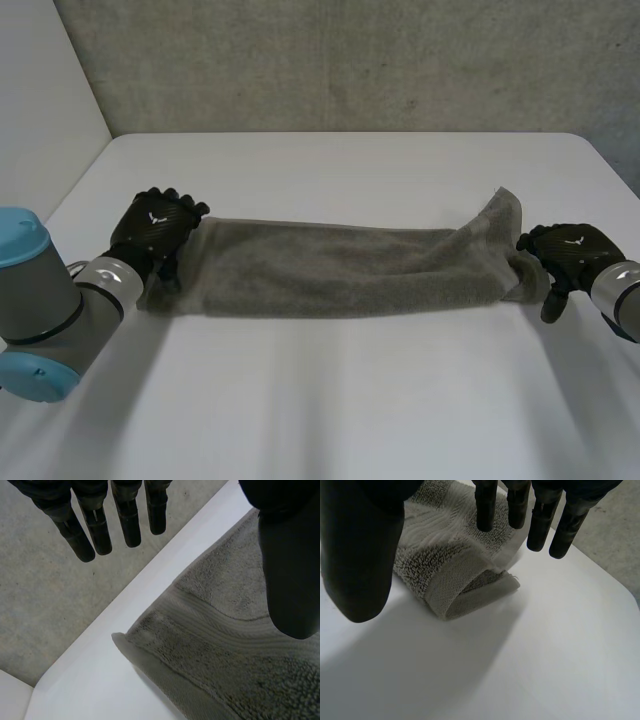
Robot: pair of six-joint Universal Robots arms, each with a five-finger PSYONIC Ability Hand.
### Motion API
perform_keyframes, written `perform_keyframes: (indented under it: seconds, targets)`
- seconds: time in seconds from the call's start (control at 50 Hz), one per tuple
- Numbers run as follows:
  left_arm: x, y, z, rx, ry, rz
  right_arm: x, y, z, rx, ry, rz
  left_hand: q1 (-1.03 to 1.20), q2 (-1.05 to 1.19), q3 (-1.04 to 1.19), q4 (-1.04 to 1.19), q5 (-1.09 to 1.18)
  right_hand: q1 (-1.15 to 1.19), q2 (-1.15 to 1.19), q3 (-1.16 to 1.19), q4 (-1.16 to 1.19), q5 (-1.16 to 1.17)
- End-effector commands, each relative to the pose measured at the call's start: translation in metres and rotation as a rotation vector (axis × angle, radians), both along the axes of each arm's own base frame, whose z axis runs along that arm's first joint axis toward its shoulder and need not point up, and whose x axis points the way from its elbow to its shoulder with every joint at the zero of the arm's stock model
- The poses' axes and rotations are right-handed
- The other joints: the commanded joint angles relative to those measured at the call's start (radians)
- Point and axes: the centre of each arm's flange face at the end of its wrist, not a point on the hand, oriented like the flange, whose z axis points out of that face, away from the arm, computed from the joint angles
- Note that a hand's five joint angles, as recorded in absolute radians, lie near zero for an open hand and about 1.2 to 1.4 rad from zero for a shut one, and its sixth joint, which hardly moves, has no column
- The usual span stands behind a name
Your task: Fold the towel.
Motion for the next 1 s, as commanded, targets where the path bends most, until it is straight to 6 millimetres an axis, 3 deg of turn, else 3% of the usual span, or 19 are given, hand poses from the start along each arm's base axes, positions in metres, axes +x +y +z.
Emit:
perform_keyframes:
  seconds: [0.02, 0.04, 0.08, 0.1, 0.14, 0.16, 0.2, 0.24, 0.32, 0.44, 0.46, 0.48, 0.5, 0.52, 0.54, 0.84, 0.94, 0.98, 1.0]
  targets:
    - [0.000, -0.003, -0.009, 0.019, -0.004, 0.004, 0.002, -0.013, -0.015, -0.005, -0.016, 0.000, -0.025, -0.024, -0.027, -0.024, -0.208, 0.028, 0.048, 0.044, 0.037, 0.015]
    - [0.000, -0.003, -0.009, 0.019, -0.004, 0.004, 0.002, -0.013, -0.015, -0.005, -0.016, 0.000, -0.025, -0.024, -0.027, -0.024, -0.208, 0.028, 0.049, 0.044, 0.037, 0.015]
    - [0.000, -0.003, -0.011, 0.025, -0.005, 0.004, 0.000, -0.016, -0.023, 0.011, -0.007, -0.014, -0.025, -0.024, -0.027, -0.024, -0.208, 0.361, 0.381, 0.376, 0.369, 0.347]
    - [0.000, -0.003, -0.011, 0.025, -0.005, 0.004, 0.000, -0.016, -0.023, 0.011, -0.007, -0.014, -0.025, -0.024, -0.027, -0.024, -0.208, 0.363, 0.383, 0.378, 0.371, 0.349]
    - [0.000, -0.003, -0.012, 0.026, -0.005, 0.004, -0.003, -0.017, -0.024, 0.020, 0.005, -0.028, -0.025, -0.024, -0.027, -0.024, -0.208, 0.723, 0.743, 0.738, 0.731, 0.709]
    - [0.000, -0.003, -0.012, 0.026, -0.005, 0.004, -0.003, -0.017, -0.024, 0.020, 0.005, -0.028, -0.025, -0.024, -0.027, -0.024, -0.208, 0.724, 0.744, 0.739, 0.733, 0.711]
    - [0.002, -0.005, -0.012, 0.026, -0.005, 0.012, -0.007, -0.014, -0.017, 0.018, 0.015, -0.060, -0.025, -0.024, -0.027, -0.024, -0.208, 1.004, 1.025, 1.020, 1.013, 0.991]
    - [0.004, -0.005, -0.012, 0.028, -0.006, 0.017, -0.012, -0.014, -0.008, -0.006, 0.025, -0.083, -0.025, -0.024, -0.027, -0.024, -0.208, 1.121, 1.141, 1.137, 1.130, 1.108]
    - [0.007, -0.007, -0.012, 0.026, -0.006, 0.024, -0.024, -0.011, 0.010, -0.038, 0.060, -0.133, -0.025, -0.024, -0.027, -0.024, -0.208, 1.122, 1.143, 1.138, 1.131, 1.109]
    - [0.006, -0.006, -0.013, 0.029, -0.007, 0.021, -0.020, -0.006, 0.013, -0.044, 0.071, -0.109, -0.025, -0.024, -0.027, -0.024, -0.208, 1.027, 1.047, 1.042, 1.035, 1.013]
    - [0.006, -0.006, -0.013, 0.030, -0.007, 0.022, -0.019, -0.005, 0.012, -0.040, 0.073, -0.103, -0.025, -0.024, -0.027, -0.024, -0.208, 0.826, 0.846, 0.841, 0.834, 0.812]
    - [0.006, -0.006, -0.013, 0.032, -0.007, 0.022, -0.020, -0.005, 0.009, -0.035, 0.073, -0.104, -0.025, -0.024, -0.027, -0.024, -0.208, 0.446, 0.466, 0.461, 0.455, 0.433]
    - [0.006, -0.006, -0.013, 0.032, -0.007, 0.022, -0.020, -0.005, 0.009, -0.035, 0.073, -0.104, -0.025, -0.024, -0.027, -0.024, -0.208, 0.442, 0.463, 0.458, 0.451, 0.429]
    - [0.006, -0.006, -0.014, 0.035, -0.008, 0.022, -0.020, -0.005, 0.007, -0.033, 0.074, -0.104, -0.025, -0.024, -0.027, -0.024, -0.208, 0.073, 0.093, 0.089, 0.082, 0.060]
    - [0.006, -0.006, -0.014, 0.034, -0.009, 0.022, -0.019, -0.004, 0.006, -0.030, 0.075, -0.100, -0.025, -0.024, -0.027, -0.024, -0.208, 0.003, 0.023, 0.018, 0.011, -0.011]
    - [0.006, -0.003, -0.014, 0.041, -0.009, 0.021, -0.018, -0.008, -0.006, -0.019, 0.059, -0.062, -0.022, -0.021, -0.024, -0.021, -0.205, 0.087, 0.107, 0.102, 0.095, 0.074]
    - [0.006, -0.003, -0.014, 0.041, -0.008, 0.021, -0.020, -0.011, -0.021, 0.023, 0.069, -0.076, -0.022, -0.021, -0.024, -0.021, -0.205, 0.310, 0.330, 0.326, 0.319, 0.297]
    - [0.006, -0.003, -0.013, 0.040, -0.007, 0.021, -0.022, -0.014, -0.025, 0.030, 0.088, -0.086, -0.022, -0.021, -0.024, -0.021, -0.205, 0.862, 0.882, 0.877, 0.870, 0.848]
    - [0.006, -0.003, -0.013, 0.040, -0.007, 0.021, -0.022, -0.014, -0.025, 0.030, 0.088, -0.086, -0.022, -0.021, -0.024, -0.021, -0.205, 0.865, 0.885, 0.880, 0.873, 0.851]
